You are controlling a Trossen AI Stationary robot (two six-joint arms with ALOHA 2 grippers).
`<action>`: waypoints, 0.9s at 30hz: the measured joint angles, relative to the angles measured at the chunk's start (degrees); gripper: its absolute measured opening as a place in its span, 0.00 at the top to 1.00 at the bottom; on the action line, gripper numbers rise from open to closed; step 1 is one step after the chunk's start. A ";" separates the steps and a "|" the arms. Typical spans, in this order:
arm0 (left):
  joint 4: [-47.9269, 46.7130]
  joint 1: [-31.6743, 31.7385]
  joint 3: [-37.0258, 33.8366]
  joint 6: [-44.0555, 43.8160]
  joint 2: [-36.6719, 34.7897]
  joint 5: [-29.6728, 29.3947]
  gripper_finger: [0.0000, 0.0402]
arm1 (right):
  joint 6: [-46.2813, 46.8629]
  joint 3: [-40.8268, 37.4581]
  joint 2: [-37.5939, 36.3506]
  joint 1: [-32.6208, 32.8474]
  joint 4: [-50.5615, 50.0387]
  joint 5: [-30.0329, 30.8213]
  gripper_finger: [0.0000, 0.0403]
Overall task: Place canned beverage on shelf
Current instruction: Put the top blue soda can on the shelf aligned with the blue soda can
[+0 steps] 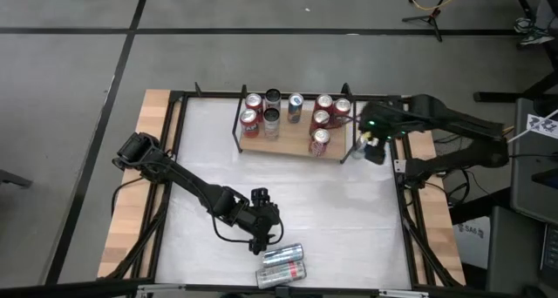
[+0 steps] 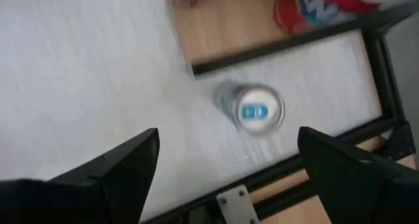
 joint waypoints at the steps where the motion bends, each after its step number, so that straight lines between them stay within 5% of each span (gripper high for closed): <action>1: 0.10 0.00 0.00 0.00 0.00 -0.02 0.09 | -0.30 -1.52 -1.63 0.00 0.03 0.01 0.12; 12: 0.17 0.00 0.00 0.00 0.00 0.02 0.09 | -3.04 -13.74 -12.33 -0.02 2.82 0.01 0.12; 27: 0.17 0.07 0.00 -0.09 0.00 0.04 0.09 | -33.30 -21.14 -12.27 -0.07 10.95 7.92 0.12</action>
